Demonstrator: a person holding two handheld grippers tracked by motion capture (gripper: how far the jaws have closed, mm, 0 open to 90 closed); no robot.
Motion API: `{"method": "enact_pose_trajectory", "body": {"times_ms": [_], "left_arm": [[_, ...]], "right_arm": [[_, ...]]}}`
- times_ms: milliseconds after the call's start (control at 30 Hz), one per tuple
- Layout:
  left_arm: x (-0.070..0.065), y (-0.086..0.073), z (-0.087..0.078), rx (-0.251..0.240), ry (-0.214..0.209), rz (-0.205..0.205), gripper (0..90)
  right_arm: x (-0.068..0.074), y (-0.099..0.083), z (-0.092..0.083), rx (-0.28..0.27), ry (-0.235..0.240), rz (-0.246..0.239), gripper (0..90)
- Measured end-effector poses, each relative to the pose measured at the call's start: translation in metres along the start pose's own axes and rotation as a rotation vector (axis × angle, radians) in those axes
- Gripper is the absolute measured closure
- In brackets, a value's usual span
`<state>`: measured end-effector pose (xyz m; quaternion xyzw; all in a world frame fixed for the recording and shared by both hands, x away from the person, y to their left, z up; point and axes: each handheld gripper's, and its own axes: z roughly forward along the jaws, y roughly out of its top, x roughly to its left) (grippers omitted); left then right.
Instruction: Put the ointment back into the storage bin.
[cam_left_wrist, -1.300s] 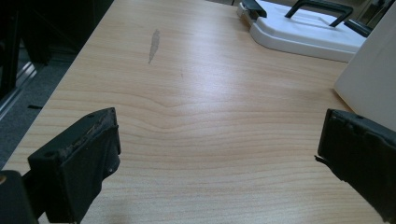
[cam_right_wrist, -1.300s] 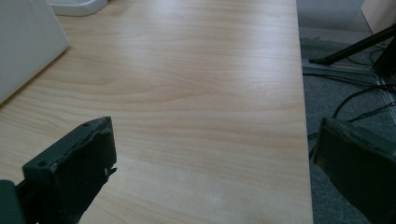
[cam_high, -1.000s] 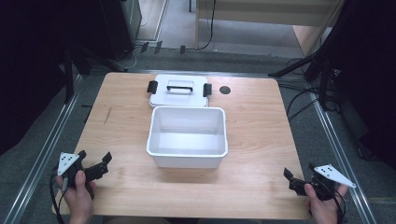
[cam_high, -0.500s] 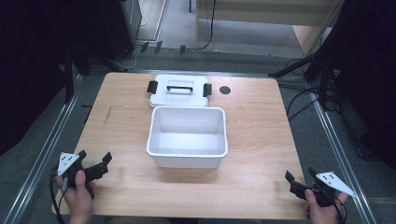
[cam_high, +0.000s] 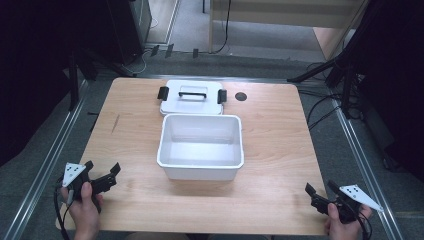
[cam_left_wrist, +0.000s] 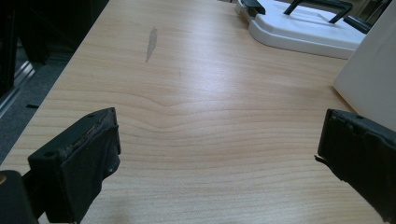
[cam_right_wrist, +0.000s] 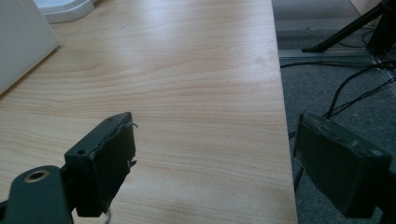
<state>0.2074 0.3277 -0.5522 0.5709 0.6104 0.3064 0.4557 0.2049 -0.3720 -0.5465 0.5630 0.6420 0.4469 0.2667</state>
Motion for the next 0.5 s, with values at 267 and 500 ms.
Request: {"method": "enact_pose_trajectory", "body": {"times_ms": [267,500], "left_arm": [[-0.0003,0.0000,0.0001,0.002,0.003,0.006,0.0],[-0.0010,0.0006,0.0014,0.011,0.007,0.004,0.0]], "right_arm": [[-0.0004,0.0007,0.0018,0.017,0.002,-0.001,13.0],[0.0009,0.0013,0.0028,0.028,0.001,-0.011,13.3]]}}
